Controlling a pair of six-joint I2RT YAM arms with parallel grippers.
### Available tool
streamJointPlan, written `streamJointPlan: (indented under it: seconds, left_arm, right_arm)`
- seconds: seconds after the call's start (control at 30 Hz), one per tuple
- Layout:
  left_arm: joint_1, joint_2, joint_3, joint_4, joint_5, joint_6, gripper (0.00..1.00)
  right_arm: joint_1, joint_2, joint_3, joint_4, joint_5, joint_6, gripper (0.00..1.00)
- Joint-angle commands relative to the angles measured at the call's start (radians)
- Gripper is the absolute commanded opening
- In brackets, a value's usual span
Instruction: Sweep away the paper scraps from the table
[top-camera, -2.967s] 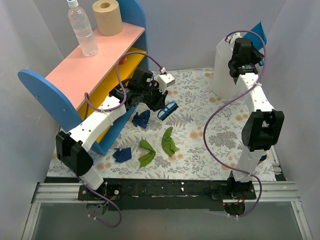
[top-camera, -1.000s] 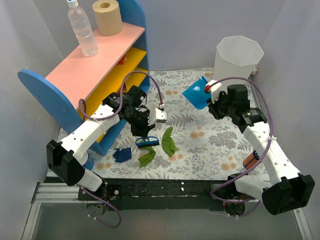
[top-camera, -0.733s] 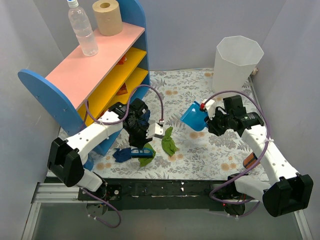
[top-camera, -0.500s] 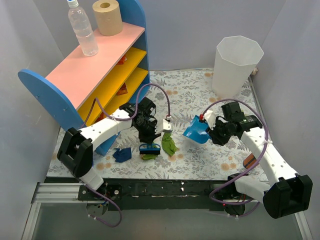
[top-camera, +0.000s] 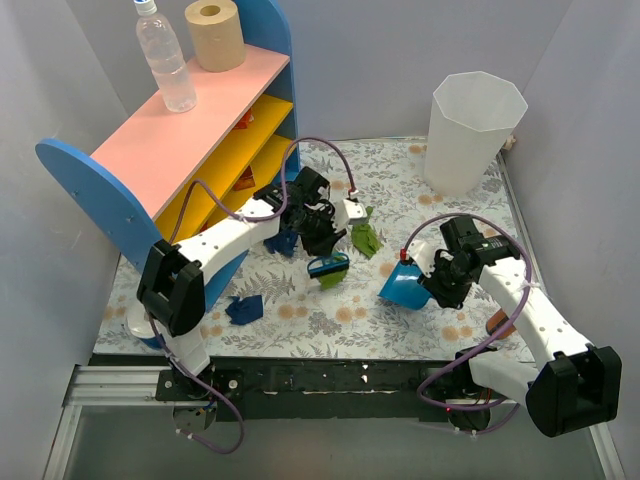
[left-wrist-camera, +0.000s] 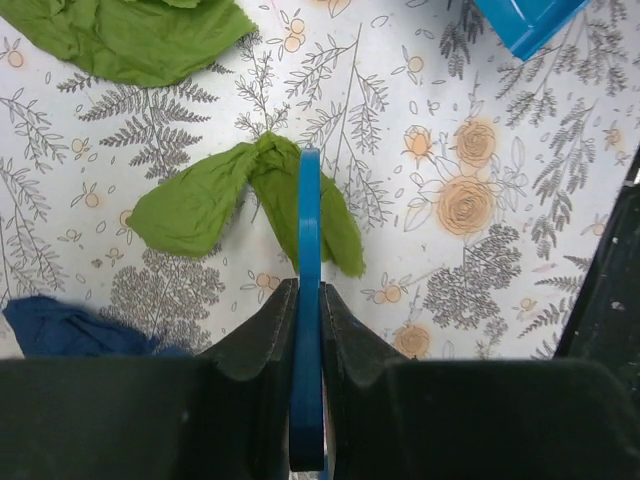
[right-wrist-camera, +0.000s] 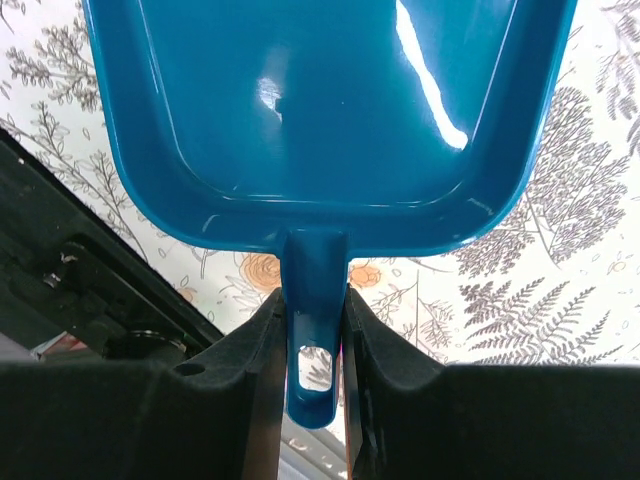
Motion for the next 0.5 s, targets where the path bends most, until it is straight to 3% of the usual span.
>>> streamJointPlan:
  seconds: [0.0, 0.07, 0.2, 0.33, 0.47]
  left_arm:
    - [0.002, -0.188, -0.045, -0.005, -0.026, -0.063, 0.00]
    - [0.002, -0.219, -0.059, 0.008, -0.062, -0.095, 0.00]
    - [0.002, -0.244, -0.076, 0.083, -0.289, -0.202, 0.00]
    - [0.009, -0.226, -0.091, 0.155, -0.617, -0.181, 0.00]
    - [0.025, -0.183, -0.102, 0.218, -0.794, -0.134, 0.00]
  right_arm:
    - [0.003, 0.006, -0.016, -0.069, 0.035, -0.014, 0.01]
    - [0.003, 0.006, -0.028, -0.063, 0.059, 0.009, 0.01]
    - [0.001, 0.019, -0.065, -0.031, 0.102, 0.063, 0.01]
    - [0.001, 0.068, -0.068, -0.026, 0.151, 0.083, 0.01]
    - [0.001, 0.107, -0.050, -0.018, 0.171, 0.083, 0.01]
